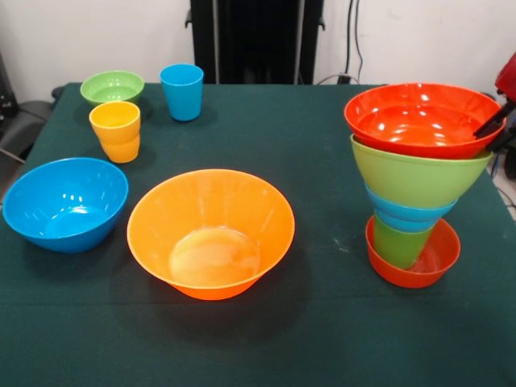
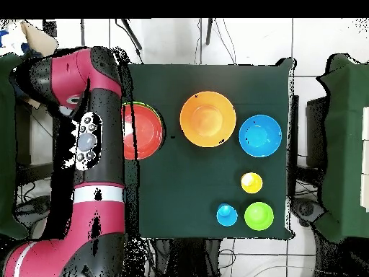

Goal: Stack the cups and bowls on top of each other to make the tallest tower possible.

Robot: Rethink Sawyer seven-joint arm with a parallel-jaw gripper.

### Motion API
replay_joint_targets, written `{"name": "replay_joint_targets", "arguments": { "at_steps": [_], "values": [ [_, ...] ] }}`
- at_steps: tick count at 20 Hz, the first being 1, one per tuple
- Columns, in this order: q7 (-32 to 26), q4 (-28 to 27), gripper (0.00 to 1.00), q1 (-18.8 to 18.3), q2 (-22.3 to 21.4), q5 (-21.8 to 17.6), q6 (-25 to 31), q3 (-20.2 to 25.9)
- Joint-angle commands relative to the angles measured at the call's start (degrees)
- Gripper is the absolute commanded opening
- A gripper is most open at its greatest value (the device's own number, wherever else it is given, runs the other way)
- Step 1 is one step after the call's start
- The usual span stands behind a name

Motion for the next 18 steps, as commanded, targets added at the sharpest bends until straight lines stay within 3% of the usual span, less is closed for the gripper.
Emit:
{"name": "replay_joint_targets", "arguments": {
  "at_steps": [1,18],
  "values": [
    [-1.0,-0.7,0.00,0.3,2.5,-0.9,-0.5,5.1],
    [-1.5,0.1,0.00,0.0,2.0,-3.7,-2.4,2.6]
  ]
}}
